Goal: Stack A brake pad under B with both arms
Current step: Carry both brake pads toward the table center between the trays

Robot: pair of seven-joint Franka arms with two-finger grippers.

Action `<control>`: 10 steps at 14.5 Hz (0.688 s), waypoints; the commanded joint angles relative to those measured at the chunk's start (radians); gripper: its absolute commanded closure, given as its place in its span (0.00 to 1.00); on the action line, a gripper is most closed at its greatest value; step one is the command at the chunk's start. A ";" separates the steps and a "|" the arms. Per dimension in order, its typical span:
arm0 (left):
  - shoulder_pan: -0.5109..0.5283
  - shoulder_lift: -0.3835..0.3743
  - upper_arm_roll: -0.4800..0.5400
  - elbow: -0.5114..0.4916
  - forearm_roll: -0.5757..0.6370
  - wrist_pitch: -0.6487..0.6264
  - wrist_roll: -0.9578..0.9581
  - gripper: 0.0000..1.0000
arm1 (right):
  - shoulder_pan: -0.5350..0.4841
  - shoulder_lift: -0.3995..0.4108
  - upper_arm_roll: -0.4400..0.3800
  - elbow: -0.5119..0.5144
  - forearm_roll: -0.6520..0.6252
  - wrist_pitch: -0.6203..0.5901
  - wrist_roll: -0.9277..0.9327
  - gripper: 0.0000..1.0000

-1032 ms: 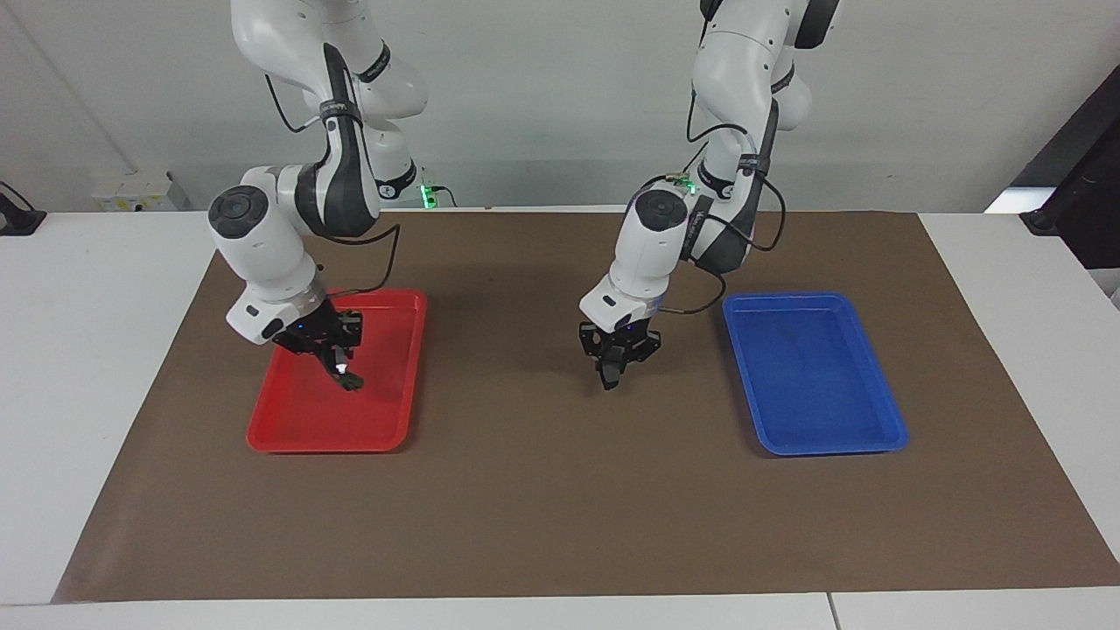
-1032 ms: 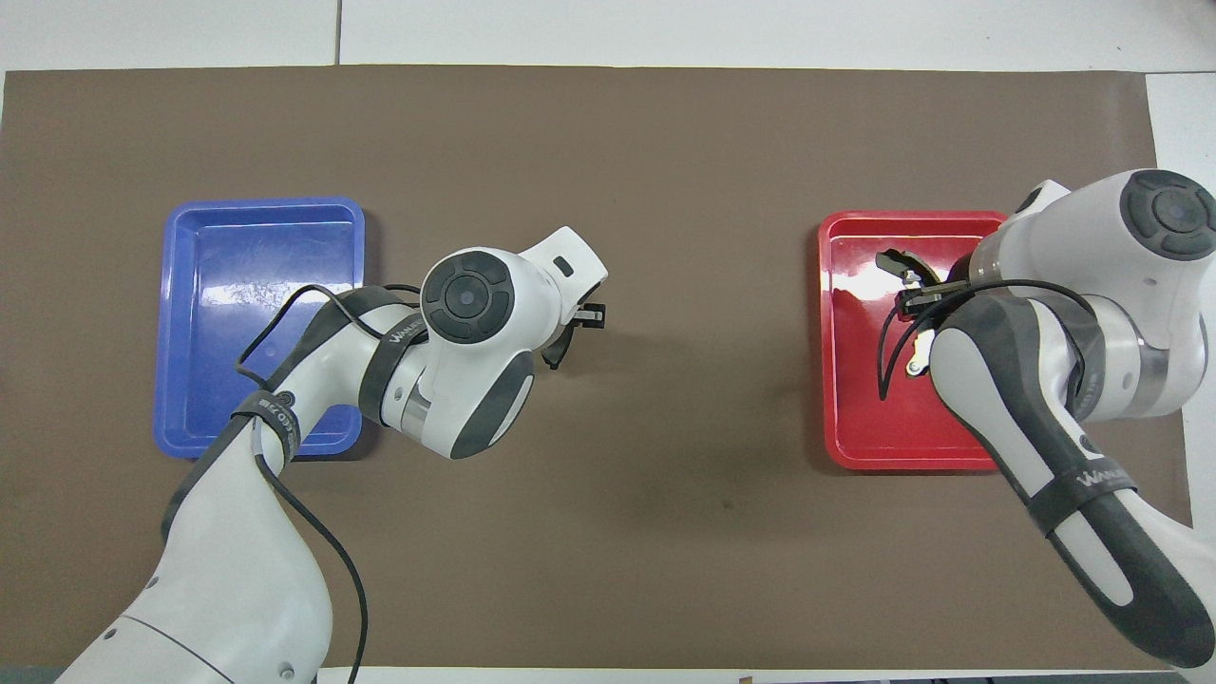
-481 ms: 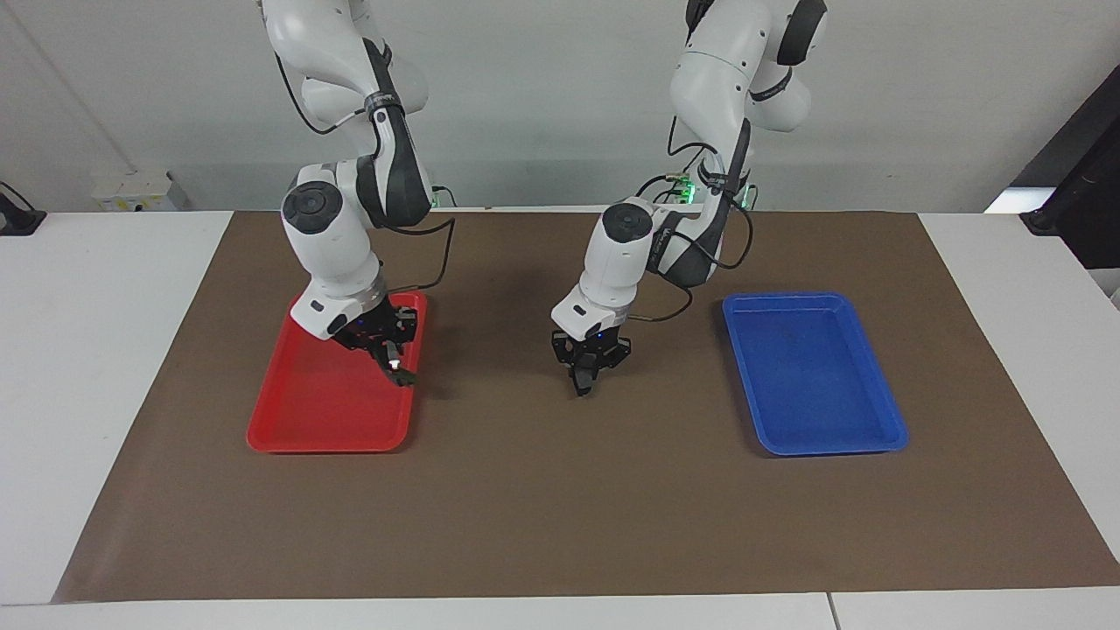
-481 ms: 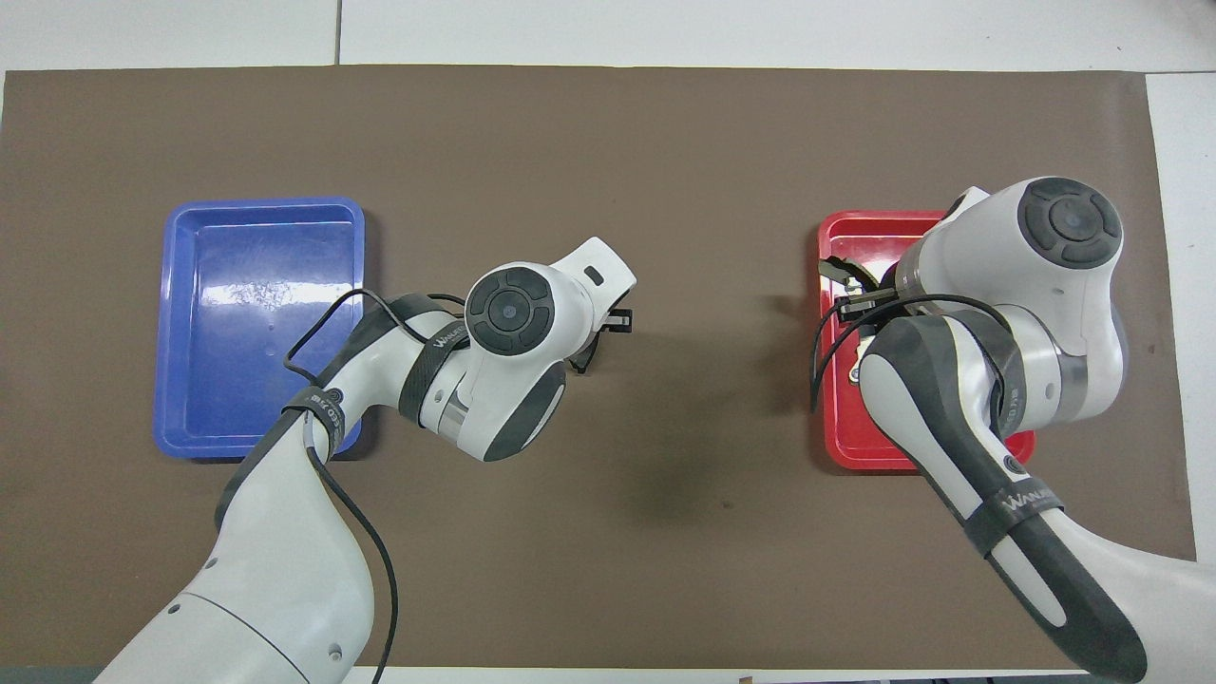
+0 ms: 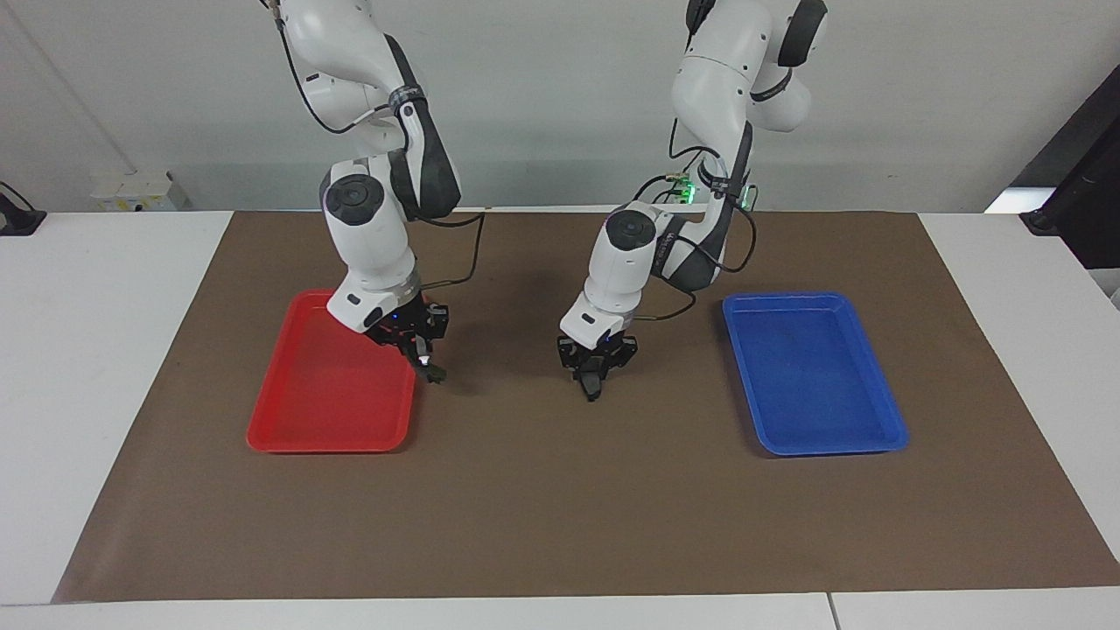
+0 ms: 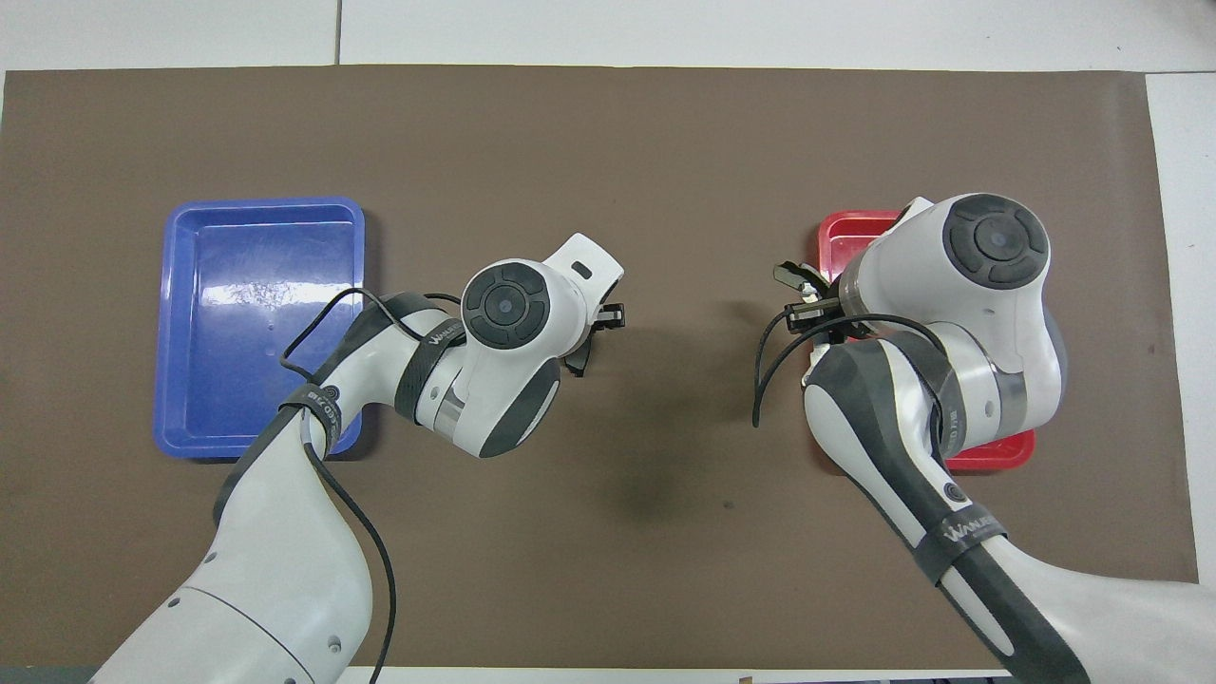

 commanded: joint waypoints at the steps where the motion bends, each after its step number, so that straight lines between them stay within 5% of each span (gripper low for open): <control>1: 0.051 -0.072 0.005 0.001 -0.012 -0.108 0.009 0.01 | 0.036 0.003 0.001 0.015 0.014 0.024 0.068 1.00; 5: 0.180 -0.173 0.005 0.010 -0.012 -0.267 0.211 0.01 | 0.108 0.021 0.004 0.024 0.017 0.060 0.155 1.00; 10: 0.396 -0.270 0.008 0.034 -0.012 -0.467 0.559 0.01 | 0.263 0.225 0.005 0.272 0.017 0.026 0.399 1.00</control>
